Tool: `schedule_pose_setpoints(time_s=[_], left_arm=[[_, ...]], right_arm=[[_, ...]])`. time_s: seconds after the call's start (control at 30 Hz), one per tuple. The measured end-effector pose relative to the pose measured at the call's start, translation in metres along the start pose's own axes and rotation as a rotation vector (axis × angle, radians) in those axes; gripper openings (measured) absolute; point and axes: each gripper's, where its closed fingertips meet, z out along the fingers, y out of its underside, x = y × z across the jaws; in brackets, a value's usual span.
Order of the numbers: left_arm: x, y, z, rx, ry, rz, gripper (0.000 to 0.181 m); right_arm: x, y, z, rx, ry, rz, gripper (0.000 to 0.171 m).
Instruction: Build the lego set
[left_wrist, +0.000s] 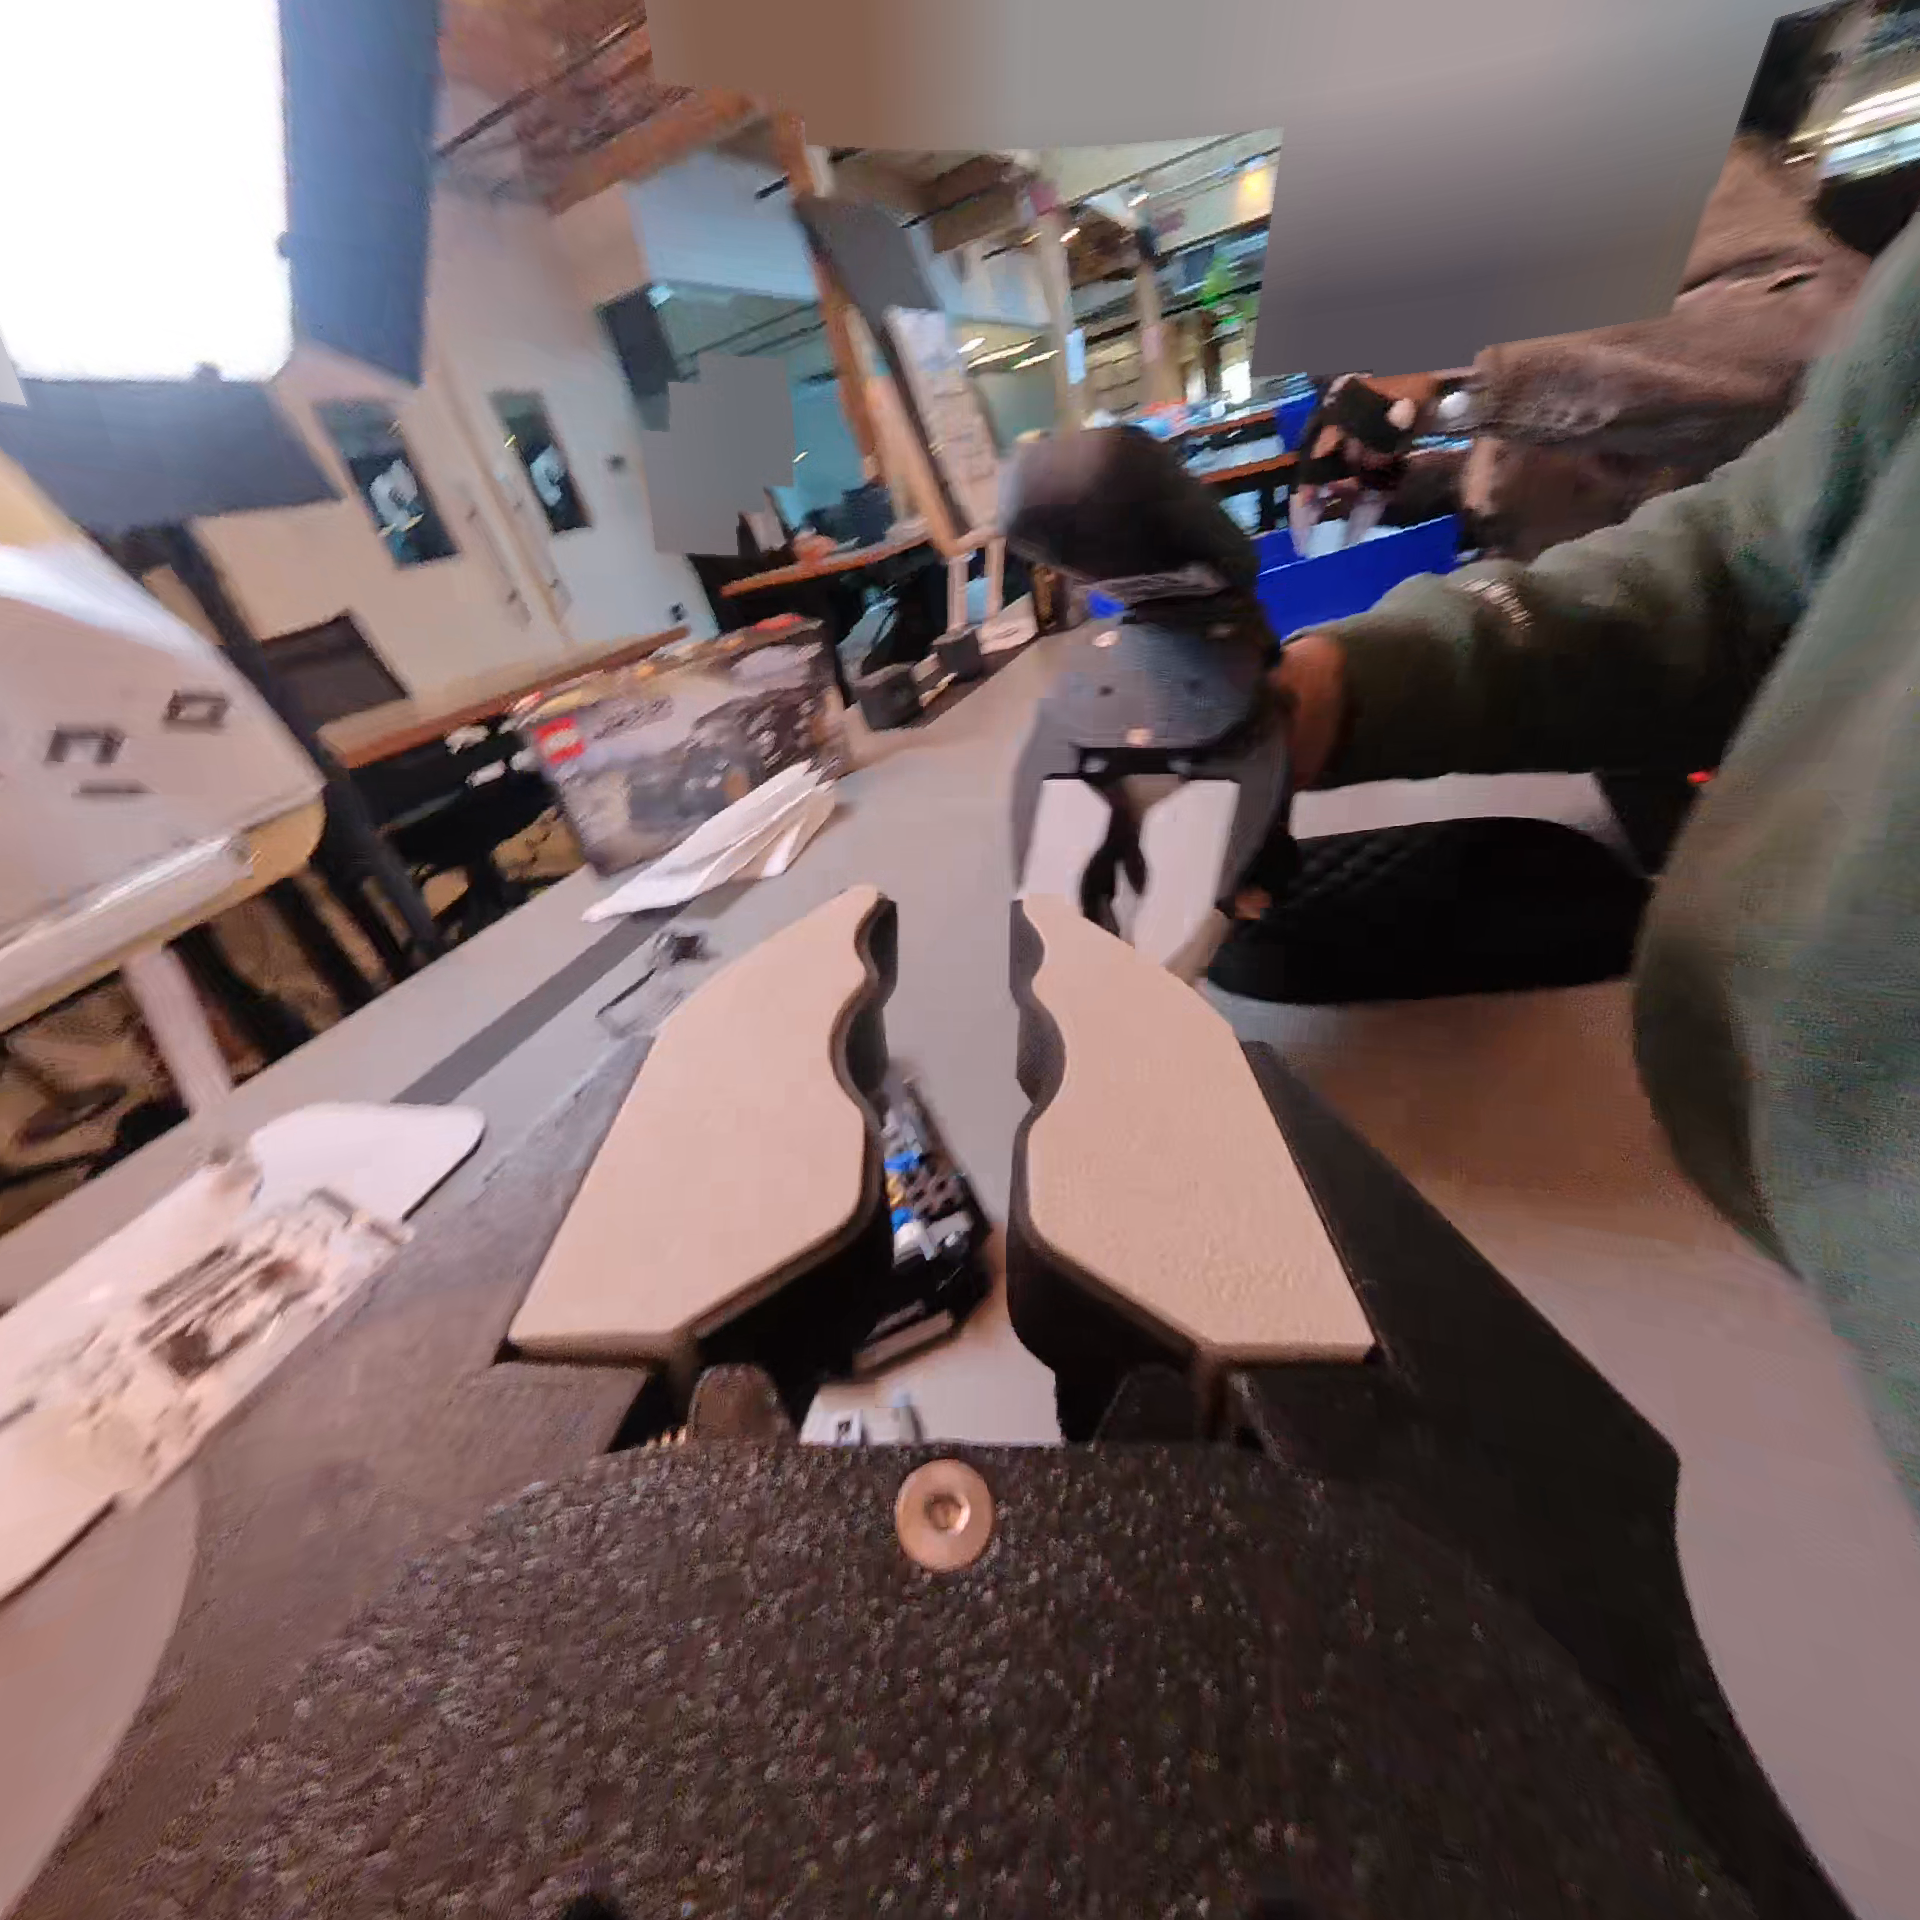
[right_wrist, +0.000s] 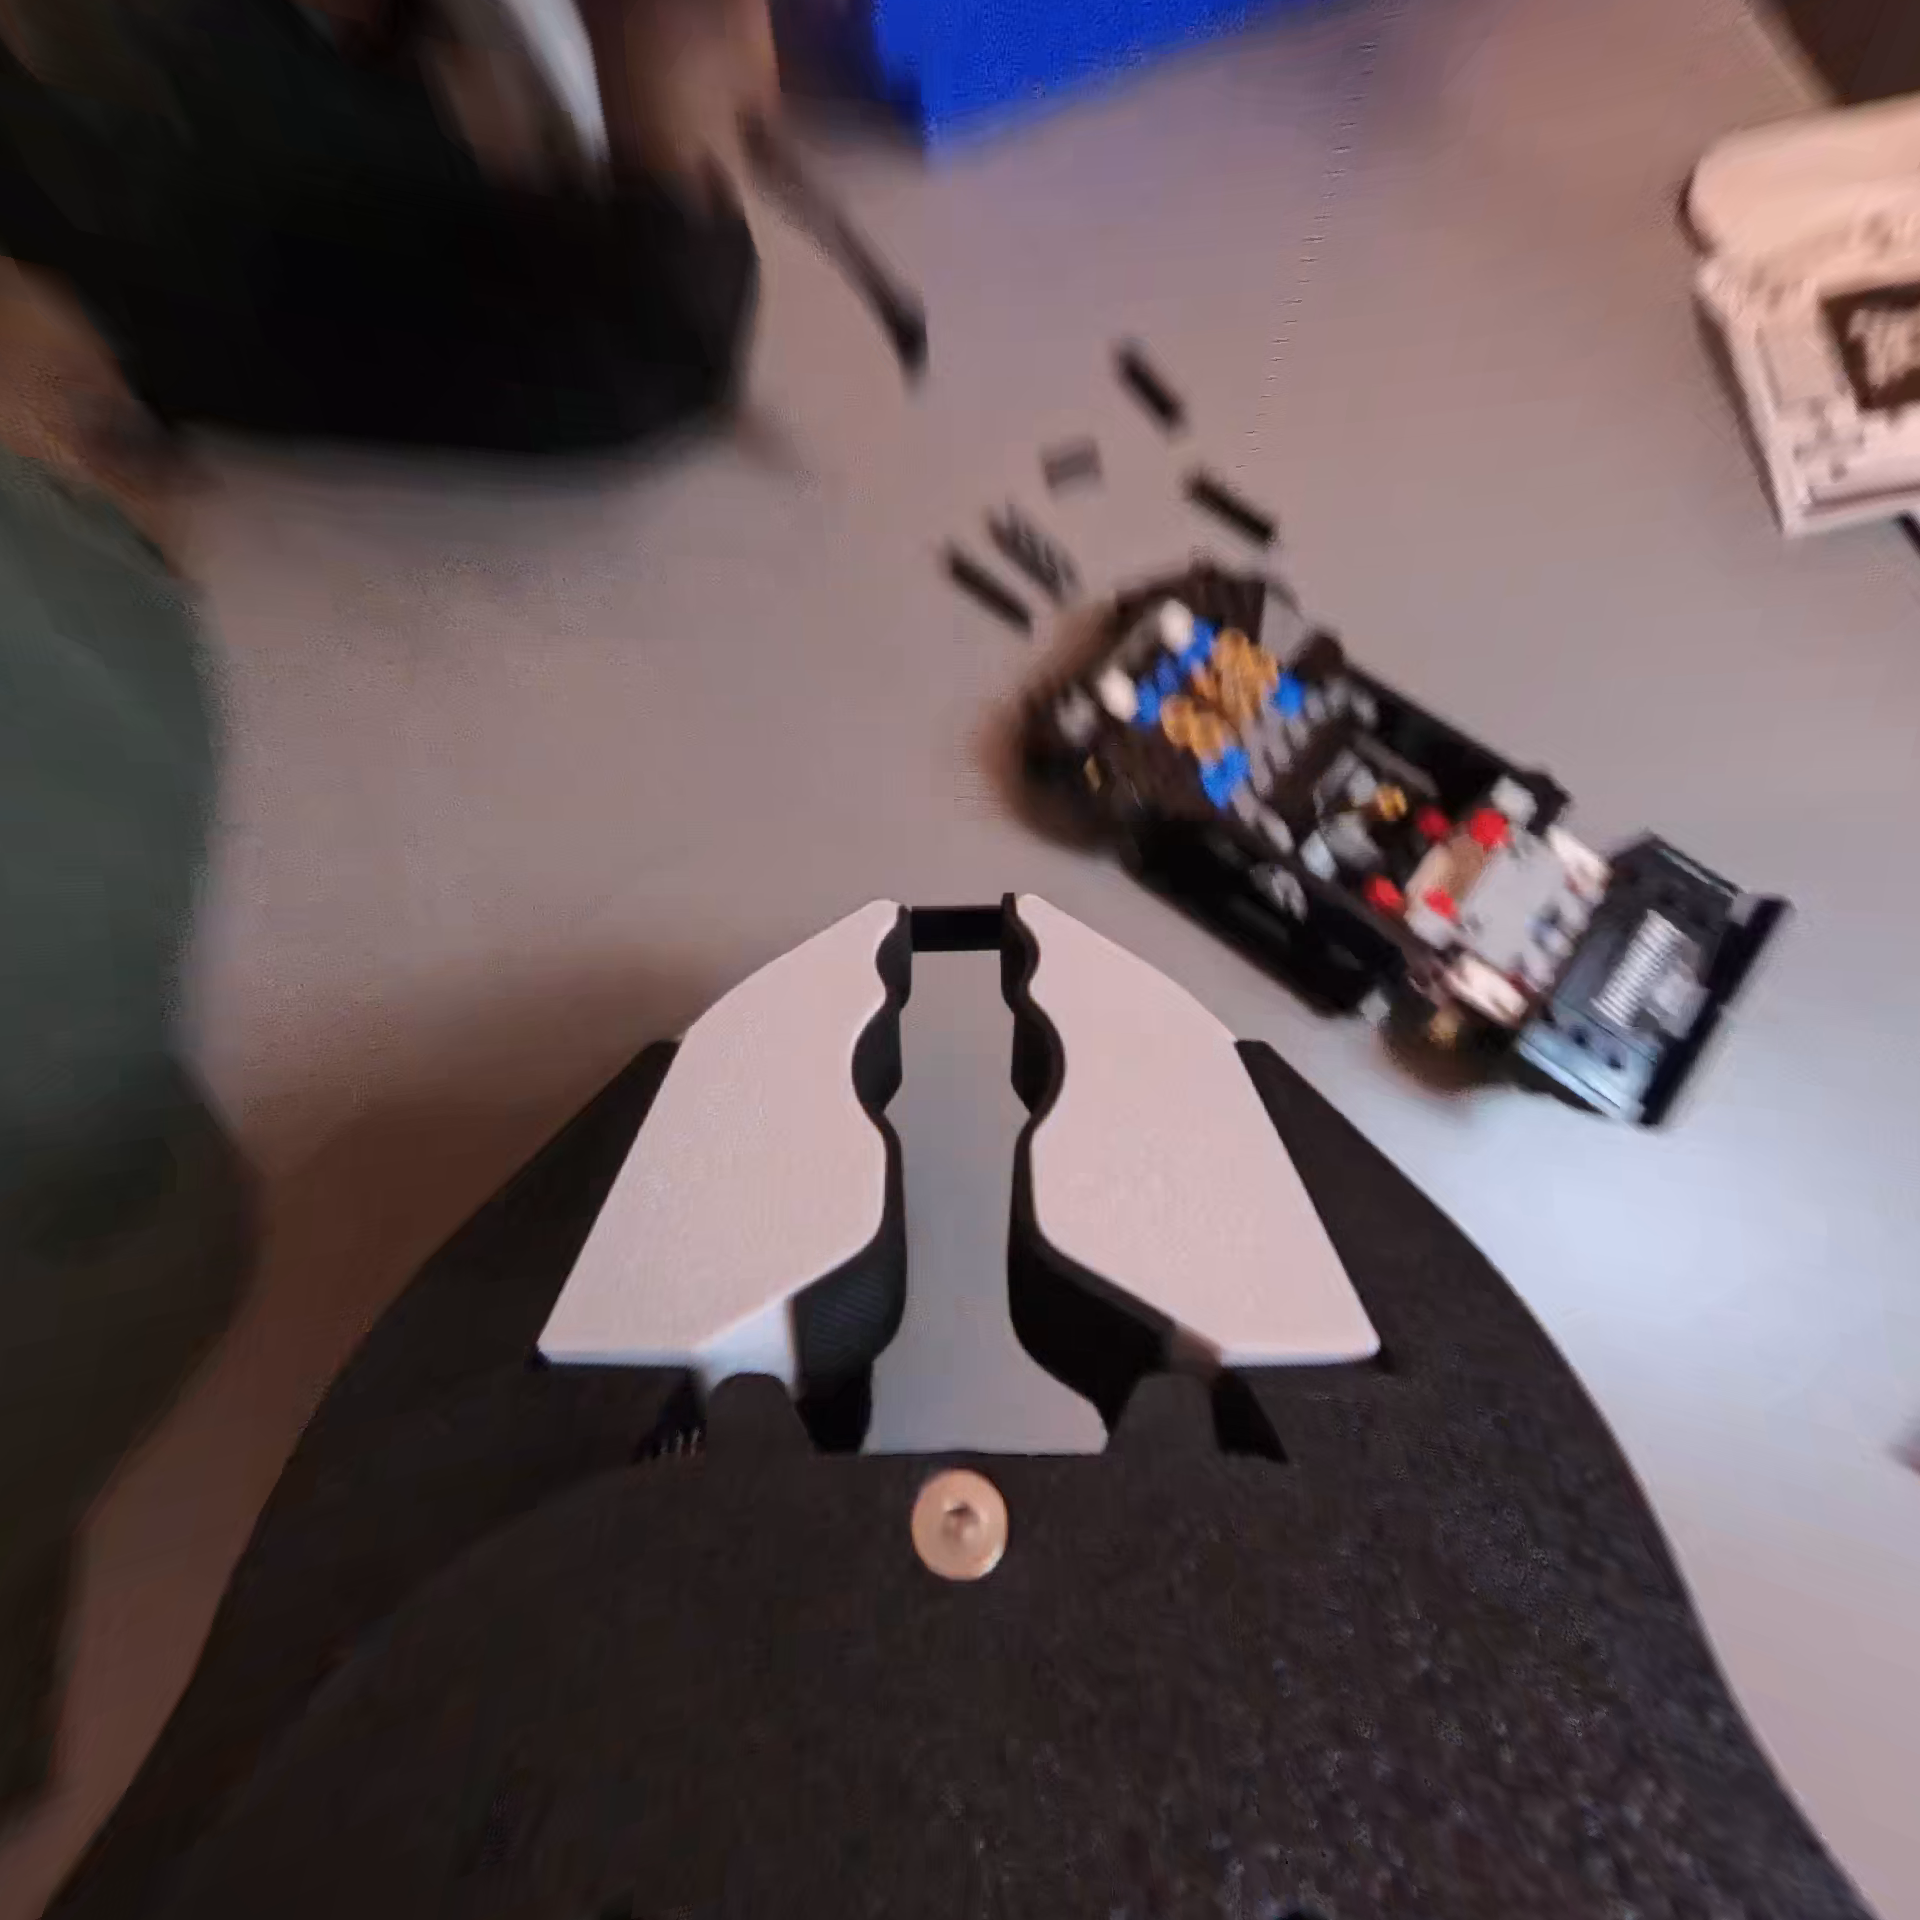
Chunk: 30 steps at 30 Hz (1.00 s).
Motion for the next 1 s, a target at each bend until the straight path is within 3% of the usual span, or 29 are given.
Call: schedule_pose_setpoints(time_s=[0.07, 0.2, 0.43, 0.7, 0.87, 1.0], left_arm=[[-0.012, 0.010, -0.002, -0.048, -0.060, -0.007, 0.016], [-0.024, 0.027, -0.002, -0.146, -0.136, 0.029, 0.013], [-0.041, 0.057, -0.013, -0.318, -0.164, -0.062, 0.024], [-0.060, 0.110, -0.038, -0.630, -0.223, -0.139, 0.029], [-0.057, 0.150, -0.055, -0.881, -0.175, -0.169, 0.036], [-0.054, 0.160, -0.053, -0.948, -0.111, -0.177, 0.032]], right_arm=[[0.007, 0.029, 0.007, -0.188, 0.037, -0.100, 0.016], [0.009, 0.050, 0.013, -0.341, -0.009, -0.156, 0.016], [0.009, 0.050, 0.021, -0.411, -0.066, -0.192, 0.021], [0.012, 0.034, 0.010, -0.271, -0.022, -0.122, 0.029], [0.008, 0.024, -0.008, -0.111, 0.051, -0.026, 0.029], [-0.003, 0.027, -0.017, -0.014, 0.076, 0.050, 0.029]])
